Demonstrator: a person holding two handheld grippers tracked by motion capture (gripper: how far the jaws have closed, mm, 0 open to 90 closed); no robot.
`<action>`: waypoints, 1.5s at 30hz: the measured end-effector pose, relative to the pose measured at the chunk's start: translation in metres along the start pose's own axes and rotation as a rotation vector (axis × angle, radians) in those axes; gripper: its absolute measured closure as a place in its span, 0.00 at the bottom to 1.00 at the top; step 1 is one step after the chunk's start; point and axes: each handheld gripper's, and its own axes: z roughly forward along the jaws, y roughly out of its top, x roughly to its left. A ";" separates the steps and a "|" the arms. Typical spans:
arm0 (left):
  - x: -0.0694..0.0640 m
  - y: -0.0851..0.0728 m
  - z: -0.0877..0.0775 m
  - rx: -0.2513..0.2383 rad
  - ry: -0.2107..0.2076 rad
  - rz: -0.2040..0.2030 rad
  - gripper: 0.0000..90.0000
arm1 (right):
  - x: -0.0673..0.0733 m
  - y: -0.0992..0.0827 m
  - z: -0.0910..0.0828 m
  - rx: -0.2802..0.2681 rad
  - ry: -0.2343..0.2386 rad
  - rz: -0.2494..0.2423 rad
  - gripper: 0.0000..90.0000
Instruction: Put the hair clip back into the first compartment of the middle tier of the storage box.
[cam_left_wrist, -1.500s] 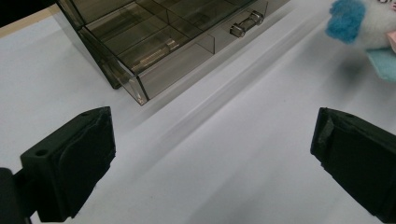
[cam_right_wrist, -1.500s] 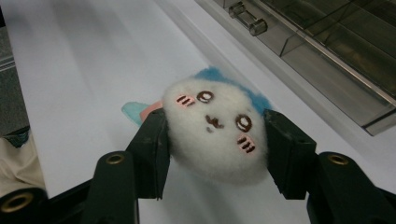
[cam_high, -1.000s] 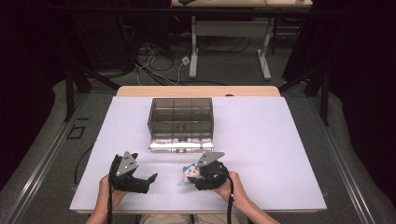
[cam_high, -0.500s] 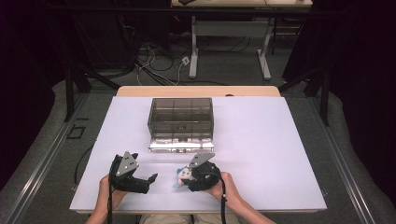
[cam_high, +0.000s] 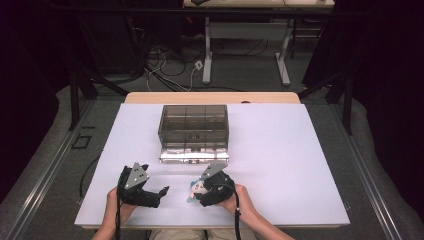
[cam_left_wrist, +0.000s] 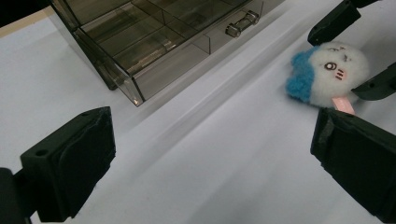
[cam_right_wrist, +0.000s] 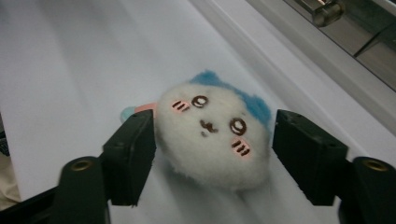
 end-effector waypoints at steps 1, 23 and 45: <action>0.000 0.000 0.000 -0.003 0.000 -0.001 0.00 | -0.001 0.000 -0.001 -0.001 0.000 0.002 0.26; -0.002 0.001 -0.001 -0.010 -0.007 0.006 0.00 | -0.021 -0.031 -0.041 -0.045 0.023 0.050 0.05; -0.003 0.001 -0.001 -0.010 -0.009 0.006 0.00 | -0.035 -0.067 -0.077 -0.057 -0.060 0.090 0.01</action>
